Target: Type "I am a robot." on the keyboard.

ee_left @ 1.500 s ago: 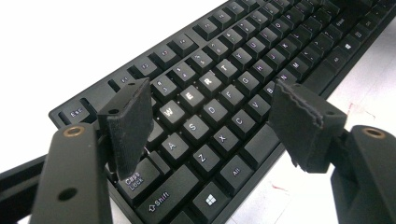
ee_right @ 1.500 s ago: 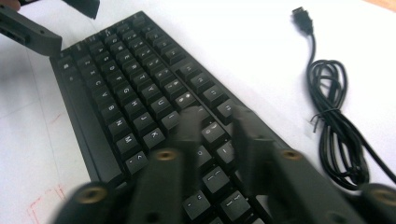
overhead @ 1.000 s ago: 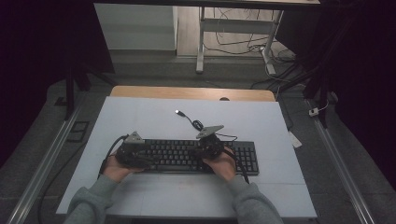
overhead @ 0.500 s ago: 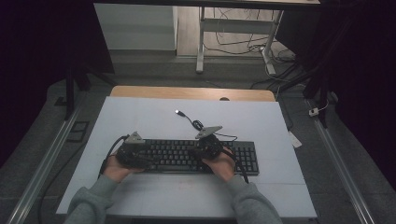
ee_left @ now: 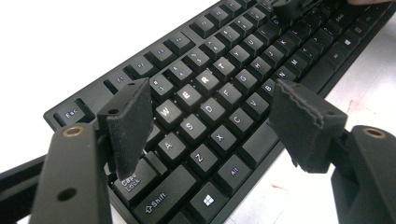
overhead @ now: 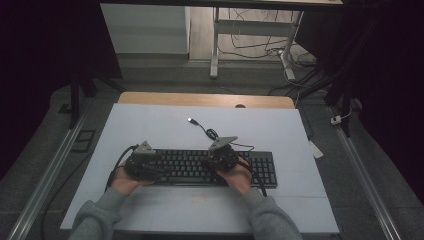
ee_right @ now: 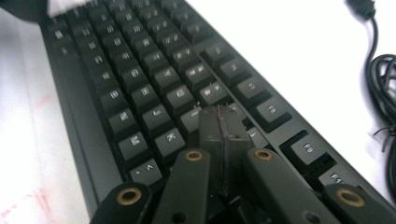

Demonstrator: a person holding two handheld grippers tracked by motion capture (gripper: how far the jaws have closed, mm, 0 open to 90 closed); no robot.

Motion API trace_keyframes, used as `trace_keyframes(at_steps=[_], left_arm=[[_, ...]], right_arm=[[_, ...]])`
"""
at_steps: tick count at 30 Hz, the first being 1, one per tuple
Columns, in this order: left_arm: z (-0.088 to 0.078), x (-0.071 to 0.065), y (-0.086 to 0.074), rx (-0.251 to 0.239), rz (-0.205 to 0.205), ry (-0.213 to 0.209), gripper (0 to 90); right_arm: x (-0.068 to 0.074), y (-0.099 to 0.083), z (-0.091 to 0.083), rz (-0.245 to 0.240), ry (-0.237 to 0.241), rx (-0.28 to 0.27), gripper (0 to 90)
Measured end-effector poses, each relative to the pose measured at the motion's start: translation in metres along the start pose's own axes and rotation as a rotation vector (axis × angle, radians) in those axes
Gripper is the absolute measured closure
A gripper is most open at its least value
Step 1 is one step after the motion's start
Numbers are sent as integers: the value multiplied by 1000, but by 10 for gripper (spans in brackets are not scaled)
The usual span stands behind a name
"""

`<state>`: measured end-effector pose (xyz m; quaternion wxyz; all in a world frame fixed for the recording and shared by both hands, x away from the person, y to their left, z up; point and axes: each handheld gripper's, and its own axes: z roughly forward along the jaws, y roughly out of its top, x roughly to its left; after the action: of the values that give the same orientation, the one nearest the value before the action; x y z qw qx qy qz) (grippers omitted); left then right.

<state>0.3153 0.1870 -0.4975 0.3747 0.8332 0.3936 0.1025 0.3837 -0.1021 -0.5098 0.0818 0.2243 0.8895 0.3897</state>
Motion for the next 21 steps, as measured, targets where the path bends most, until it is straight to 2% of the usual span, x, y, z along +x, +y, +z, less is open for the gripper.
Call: trace_keyframes(at_steps=[6,11,16,21], left_arm=[[-1,1,0,-5,-7,2,304],[-2,2,-1,-7,-9,3,305],[-1,3,-1,-2,-9,6,305],[-1,3,-1,-3,-11,8,304]], right_arm=[[-2,-2,-16,22,-8,-52,900],[-3,-13,-32,26,-32,-70,898],[-7,-25,-49,70,-45,-105,716],[-6,-38,-66,77,-74,-135,555]])
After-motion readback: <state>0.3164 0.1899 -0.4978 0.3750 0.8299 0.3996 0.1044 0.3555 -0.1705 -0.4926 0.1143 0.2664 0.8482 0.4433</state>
